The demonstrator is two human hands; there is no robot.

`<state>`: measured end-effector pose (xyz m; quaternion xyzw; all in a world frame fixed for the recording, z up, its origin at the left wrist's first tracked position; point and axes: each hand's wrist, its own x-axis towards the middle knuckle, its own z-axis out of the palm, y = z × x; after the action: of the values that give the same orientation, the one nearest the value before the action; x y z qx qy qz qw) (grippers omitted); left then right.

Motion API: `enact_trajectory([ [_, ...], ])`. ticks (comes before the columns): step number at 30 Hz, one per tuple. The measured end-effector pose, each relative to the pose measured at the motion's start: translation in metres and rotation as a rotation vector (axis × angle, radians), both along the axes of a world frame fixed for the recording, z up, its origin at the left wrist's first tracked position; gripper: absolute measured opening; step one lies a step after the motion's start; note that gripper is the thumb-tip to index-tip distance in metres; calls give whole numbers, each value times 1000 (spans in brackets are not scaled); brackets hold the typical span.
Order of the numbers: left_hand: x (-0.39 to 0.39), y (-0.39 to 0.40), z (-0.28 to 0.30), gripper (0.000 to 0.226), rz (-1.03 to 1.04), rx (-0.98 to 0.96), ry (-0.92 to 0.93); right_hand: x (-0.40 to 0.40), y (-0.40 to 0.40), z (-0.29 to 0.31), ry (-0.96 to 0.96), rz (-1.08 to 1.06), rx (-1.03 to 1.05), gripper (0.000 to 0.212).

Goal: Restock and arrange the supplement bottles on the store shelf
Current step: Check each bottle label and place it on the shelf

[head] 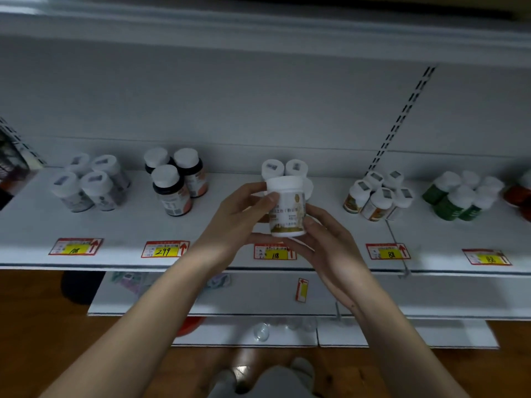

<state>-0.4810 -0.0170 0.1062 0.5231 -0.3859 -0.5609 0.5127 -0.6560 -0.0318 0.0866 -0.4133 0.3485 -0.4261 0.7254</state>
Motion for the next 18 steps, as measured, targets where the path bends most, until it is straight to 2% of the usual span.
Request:
enact_trajectory([
  [3,0,-4,-2,32,-9,-11,-12,-1,-1,2,-8,-5,18,33],
  [13,-1,-11,6,33,-19,37,-48,0,-3,4,15,-52,16,29],
  [15,-1,-11,6,36,-25,45,-91,4,-2,2,104,-113,-36,30],
  [18,-2,-11,6,41,-44,38,-222,10,-1,3,372,-190,-204,40],
])
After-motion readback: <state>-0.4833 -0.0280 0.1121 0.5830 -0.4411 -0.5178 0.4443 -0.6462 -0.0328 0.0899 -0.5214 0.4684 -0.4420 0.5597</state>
